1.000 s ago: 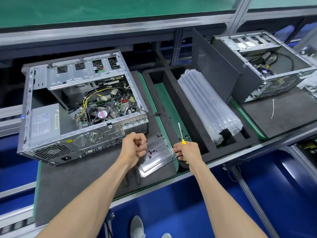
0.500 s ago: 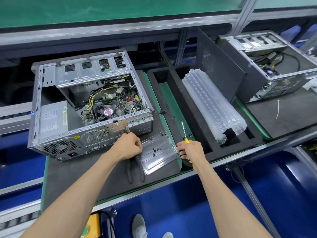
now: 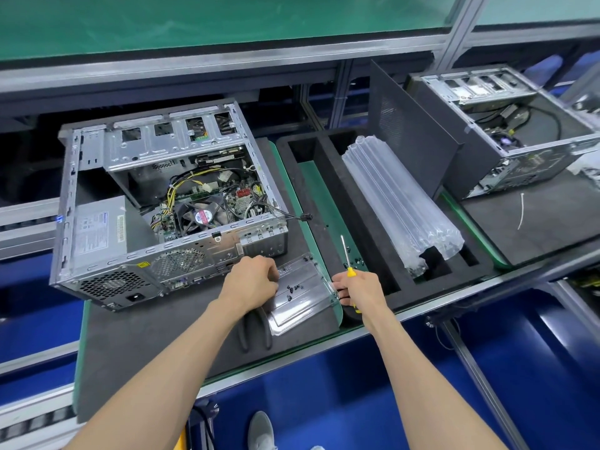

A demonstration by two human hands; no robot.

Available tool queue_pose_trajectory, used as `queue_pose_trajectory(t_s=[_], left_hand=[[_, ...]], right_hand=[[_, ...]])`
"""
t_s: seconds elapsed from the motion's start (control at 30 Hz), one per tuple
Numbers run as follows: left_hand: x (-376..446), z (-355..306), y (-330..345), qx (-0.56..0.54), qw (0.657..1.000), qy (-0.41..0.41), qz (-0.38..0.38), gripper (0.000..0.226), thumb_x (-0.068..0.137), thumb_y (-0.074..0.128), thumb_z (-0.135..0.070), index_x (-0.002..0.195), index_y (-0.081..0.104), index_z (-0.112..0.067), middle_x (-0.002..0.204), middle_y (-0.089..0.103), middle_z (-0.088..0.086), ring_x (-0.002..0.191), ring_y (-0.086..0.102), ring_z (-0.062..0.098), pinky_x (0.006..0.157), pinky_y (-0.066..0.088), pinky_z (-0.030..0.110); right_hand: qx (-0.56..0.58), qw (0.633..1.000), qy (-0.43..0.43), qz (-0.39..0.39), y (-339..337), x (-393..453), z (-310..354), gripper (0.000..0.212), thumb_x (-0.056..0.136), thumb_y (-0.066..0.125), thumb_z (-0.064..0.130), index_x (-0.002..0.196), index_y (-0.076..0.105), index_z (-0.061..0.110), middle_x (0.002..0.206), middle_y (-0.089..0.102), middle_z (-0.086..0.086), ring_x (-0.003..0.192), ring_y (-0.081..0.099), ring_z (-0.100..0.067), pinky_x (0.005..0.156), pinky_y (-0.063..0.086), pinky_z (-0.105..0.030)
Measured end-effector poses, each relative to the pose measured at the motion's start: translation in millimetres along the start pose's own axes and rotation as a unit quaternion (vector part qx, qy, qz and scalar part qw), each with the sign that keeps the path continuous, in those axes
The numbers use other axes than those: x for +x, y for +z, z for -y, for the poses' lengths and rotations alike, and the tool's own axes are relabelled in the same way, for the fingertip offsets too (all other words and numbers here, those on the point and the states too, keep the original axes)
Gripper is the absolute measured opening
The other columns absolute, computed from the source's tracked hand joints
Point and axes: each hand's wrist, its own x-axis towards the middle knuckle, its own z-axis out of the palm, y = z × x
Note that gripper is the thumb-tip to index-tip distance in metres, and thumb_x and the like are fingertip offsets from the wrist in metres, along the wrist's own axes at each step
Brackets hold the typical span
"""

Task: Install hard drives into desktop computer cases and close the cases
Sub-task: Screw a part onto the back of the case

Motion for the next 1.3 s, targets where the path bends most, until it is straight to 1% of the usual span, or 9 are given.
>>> queue_pose_trajectory(t_s=[0.1,0.17,0.4,0.57,0.73,0.97,1.1,1.23,1.3], left_hand=[[1.8,-9.1,9.1,0.002,1.0,0.008,-0.006,0.037,0.083,0.066,-0.025,0.118,0.068,-0.034,0.11,0.072,0.002,0.108,0.063,0.03,0.087,0.054,0.039],[3.0,-14.9,14.5,0.007,1.0,0.011,0.006,0.047,0.084,0.064,-0.024,0.129,0.064,-0.037,0.122,0.069,0.004,0.115,0.061,0.032,0.091,0.053,0.042],[4.8,-35.4,21.5,-0.031,0.999,0.03,-0.001,0.04,0.086,0.056,-0.019,0.119,0.07,-0.038,0.121,0.072,-0.001,0.112,0.064,0.03,0.094,0.054,0.041],[8.5,-53.7,33.1,-0.034,0.996,0.075,0.013,0.029,0.092,0.06,-0.034,0.117,0.071,-0.041,0.123,0.072,-0.004,0.113,0.064,0.028,0.095,0.054,0.039],[9.0,-64.7,47.8,0.009,0.995,0.098,-0.021,0.021,0.095,0.061,-0.04,0.111,0.074,-0.035,0.108,0.076,-0.001,0.101,0.067,0.028,0.079,0.053,0.036],[13.8,-67.7,47.3,-0.024,0.996,0.081,-0.012,0.015,0.092,0.06,-0.031,0.098,0.073,-0.029,0.098,0.075,-0.002,0.095,0.066,0.026,0.079,0.055,0.036],[21.7,-74.4,42.6,-0.083,0.994,0.068,-0.026,0.012,0.09,0.058,-0.027,0.088,0.07,-0.027,0.082,0.07,-0.004,0.091,0.064,0.025,0.078,0.052,0.033],[33.0,-82.8,38.1,-0.082,0.993,0.083,-0.024,0.015,0.092,0.056,-0.028,0.097,0.071,-0.028,0.073,0.059,-0.002,0.093,0.062,0.028,0.083,0.052,0.036],[39.2,-87.0,36.0,-0.068,0.994,0.088,-0.024,0.018,0.094,0.056,-0.027,0.103,0.071,-0.028,0.077,0.061,-0.001,0.095,0.062,0.03,0.084,0.052,0.036]], right_hand=[[0.001,1.0,-0.002,0.005,-0.7,-0.6,0.4,0.02,0.092,0.053,-0.002,0.091,0.073,0.003,0.075,0.069,-0.008,0.066,0.058,-0.017,0.057,0.053,-0.025],[0.004,1.0,-0.001,0.006,-1.0,-0.2,0.6,0.02,0.092,0.054,-0.003,0.092,0.073,0.002,0.074,0.068,-0.008,0.065,0.057,-0.017,0.057,0.052,-0.024],[0.006,1.0,0.004,0.008,-1.6,3.4,-0.8,0.02,0.092,0.054,-0.001,0.093,0.074,0.003,0.078,0.071,-0.009,0.065,0.058,-0.016,0.064,0.058,-0.027],[-0.01,1.0,0.002,0.001,-1.0,7.5,-3.5,0.022,0.091,0.054,0.002,0.09,0.075,0.008,0.08,0.075,-0.008,0.059,0.06,-0.012,0.062,0.058,-0.025],[-0.017,1.0,0.002,0.011,-1.6,8.2,-4.7,0.025,0.088,0.053,0.001,0.085,0.076,0.009,0.073,0.074,-0.006,0.058,0.059,-0.011,0.061,0.056,-0.024],[0.02,0.999,0.012,0.025,-7.0,9.4,-2.8,0.02,0.089,0.054,0.0,0.09,0.073,0.003,0.075,0.074,-0.012,0.054,0.059,-0.014,0.056,0.053,-0.024],[0.062,0.998,0.02,-0.014,-17.4,15.5,-1.4,0.015,0.09,0.057,-0.002,0.092,0.071,-0.001,0.071,0.074,-0.015,0.053,0.059,-0.017,0.049,0.051,-0.025],[0.015,0.999,0.008,-0.047,-24.5,22.0,-2.1,0.019,0.09,0.054,0.001,0.09,0.072,0.007,0.072,0.075,-0.009,0.053,0.057,-0.013,0.046,0.045,-0.025],[-0.017,0.997,-0.01,-0.071,-28.6,24.9,-1.7,0.02,0.088,0.054,0.001,0.085,0.073,0.01,0.072,0.073,-0.011,0.052,0.057,-0.012,0.05,0.046,-0.026]])
